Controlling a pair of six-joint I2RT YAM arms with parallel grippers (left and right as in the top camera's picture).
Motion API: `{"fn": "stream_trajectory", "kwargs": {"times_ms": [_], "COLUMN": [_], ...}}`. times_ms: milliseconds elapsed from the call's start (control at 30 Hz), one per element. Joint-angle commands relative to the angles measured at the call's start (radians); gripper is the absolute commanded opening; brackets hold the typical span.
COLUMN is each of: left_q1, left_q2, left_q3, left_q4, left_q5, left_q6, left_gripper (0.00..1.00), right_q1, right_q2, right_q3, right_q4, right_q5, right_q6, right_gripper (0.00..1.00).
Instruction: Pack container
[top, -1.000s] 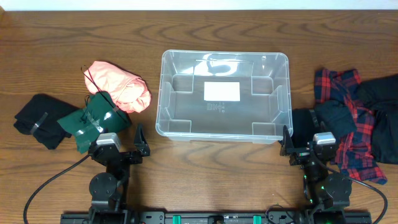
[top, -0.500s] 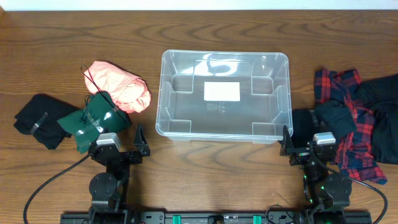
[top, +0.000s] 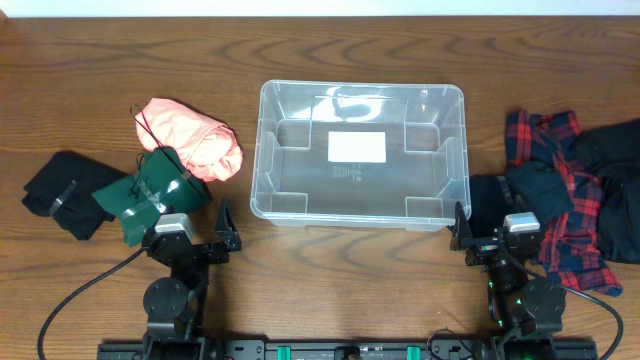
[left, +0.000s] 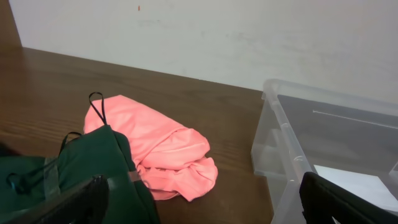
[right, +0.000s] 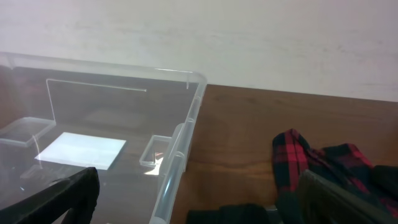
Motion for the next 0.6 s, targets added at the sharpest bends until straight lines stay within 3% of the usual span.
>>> {"fn": "stream_trajectory", "kwargs": {"times_ms": [0, 567], "left_q1": [-0.005, -0.005], "left_q2": [-0.005, 0.006], "left_q3": [-0.027, 0.029], "left_q4": [-0.024, -0.077], "left_q5": [-0.016, -0.005], "left_q6": [-0.006, -0.006], "left_gripper": [0.98, 0.98], "right_q1": [0.005, 0.005], "right_q2": [-0.002, -0.002], "right_q3": [0.0, 0.035], "right_q4": [-0.005, -0.017], "right_q5": [-0.004, -0.007], "right_q6": [-0.011, 0.019], "right_gripper": [0.99, 0.99]}}
